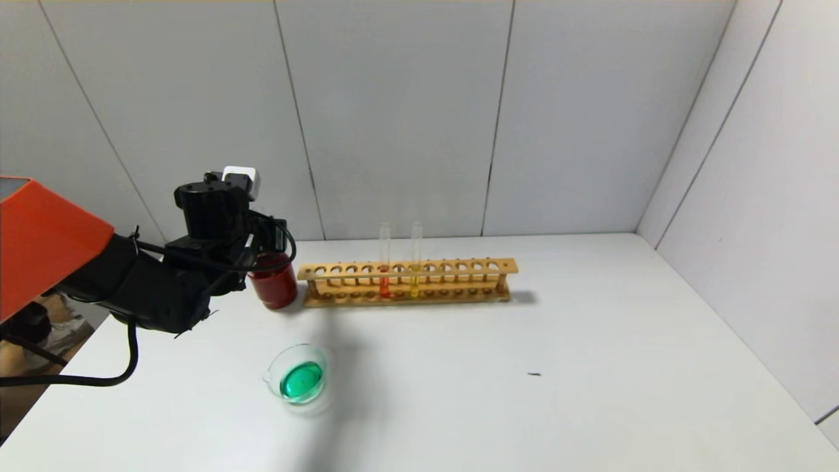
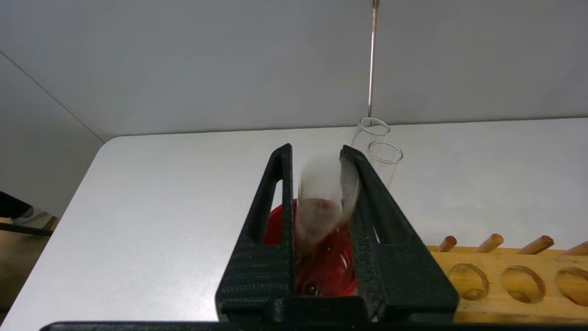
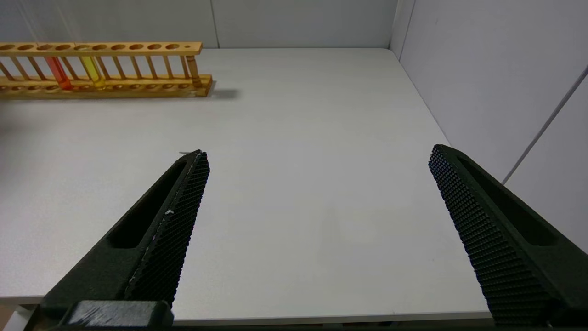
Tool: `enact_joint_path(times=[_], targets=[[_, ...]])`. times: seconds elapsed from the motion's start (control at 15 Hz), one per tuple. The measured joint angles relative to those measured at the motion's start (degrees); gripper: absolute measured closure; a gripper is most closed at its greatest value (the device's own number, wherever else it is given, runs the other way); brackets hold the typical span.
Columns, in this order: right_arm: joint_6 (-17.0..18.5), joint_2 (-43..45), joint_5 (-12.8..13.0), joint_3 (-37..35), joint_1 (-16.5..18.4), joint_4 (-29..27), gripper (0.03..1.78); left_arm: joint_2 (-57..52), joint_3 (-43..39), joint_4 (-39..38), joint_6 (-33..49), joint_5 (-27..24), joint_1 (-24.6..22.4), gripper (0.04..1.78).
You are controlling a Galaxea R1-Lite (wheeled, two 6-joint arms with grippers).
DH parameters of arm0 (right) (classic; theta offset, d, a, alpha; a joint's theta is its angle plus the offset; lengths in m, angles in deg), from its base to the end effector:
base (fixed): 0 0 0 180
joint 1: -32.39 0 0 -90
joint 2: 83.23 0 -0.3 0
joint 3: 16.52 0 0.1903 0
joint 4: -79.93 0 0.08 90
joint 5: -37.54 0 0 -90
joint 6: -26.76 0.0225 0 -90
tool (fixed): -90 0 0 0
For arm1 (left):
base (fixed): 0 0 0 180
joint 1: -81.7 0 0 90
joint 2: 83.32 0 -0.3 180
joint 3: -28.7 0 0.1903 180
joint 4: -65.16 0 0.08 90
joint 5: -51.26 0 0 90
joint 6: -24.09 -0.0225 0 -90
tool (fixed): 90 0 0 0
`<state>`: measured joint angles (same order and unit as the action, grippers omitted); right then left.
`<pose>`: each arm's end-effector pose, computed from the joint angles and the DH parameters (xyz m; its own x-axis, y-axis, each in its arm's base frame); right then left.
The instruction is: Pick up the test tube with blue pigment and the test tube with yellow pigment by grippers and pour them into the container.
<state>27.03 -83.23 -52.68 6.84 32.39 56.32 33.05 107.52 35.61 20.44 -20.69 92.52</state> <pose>-0.0228 0.0001 0.0750 1.0000 0.0038 -0.0044 -0.0038 1.0000 0.0047 0.3790 -0.0653 0.1387 0.9830 0.1276 -0.1323 -0.1139 0.9878 0.1061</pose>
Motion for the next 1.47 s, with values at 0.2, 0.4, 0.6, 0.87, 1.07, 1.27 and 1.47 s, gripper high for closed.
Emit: enact_joint_path(times=[0.2, 0.4, 0.6, 0.87, 1.07, 1.27, 1.47], targets=[[0.00, 0.00, -0.02, 0.00, 0.00, -0.02, 0.06, 0.91, 0.27, -0.69, -0.09, -0.06, -0.09, 1.05], [0.00, 0.00, -0.02, 0.00, 0.00, -0.02, 0.06, 0.96, 0.79, -0.72, -0.28, -0.06, -0.06, 0.54], [0.00, 0.00, -0.02, 0.00, 0.00, 0.00, 0.06, 0.09, 0.99, -0.69, -1.44, -0.11, -0.02, 0.20], [0.00, 0.00, 0.00, 0.00, 0.00, -0.02, 0.06, -4.88, 0.55, -0.60, -4.61, -0.01, 0.35, 0.08], [0.00, 0.00, -0.02, 0.00, 0.00, -0.02, 0.06, -14.53, -3.74, -0.38, -6.84, 0.38, 1.38, 0.08], [0.00, 0.00, -0.02, 0.00, 0.00, -0.02, 0.06, -31.37, -14.58, 0.11, -9.35, 0.51, 1.93, 0.08], [-0.02, 0.00, -0.02, 0.00, 0.00, -0.02, 0.06, -50.77, -26.60, 2.95, -10.70, 0.29, -0.61, 0.08]])
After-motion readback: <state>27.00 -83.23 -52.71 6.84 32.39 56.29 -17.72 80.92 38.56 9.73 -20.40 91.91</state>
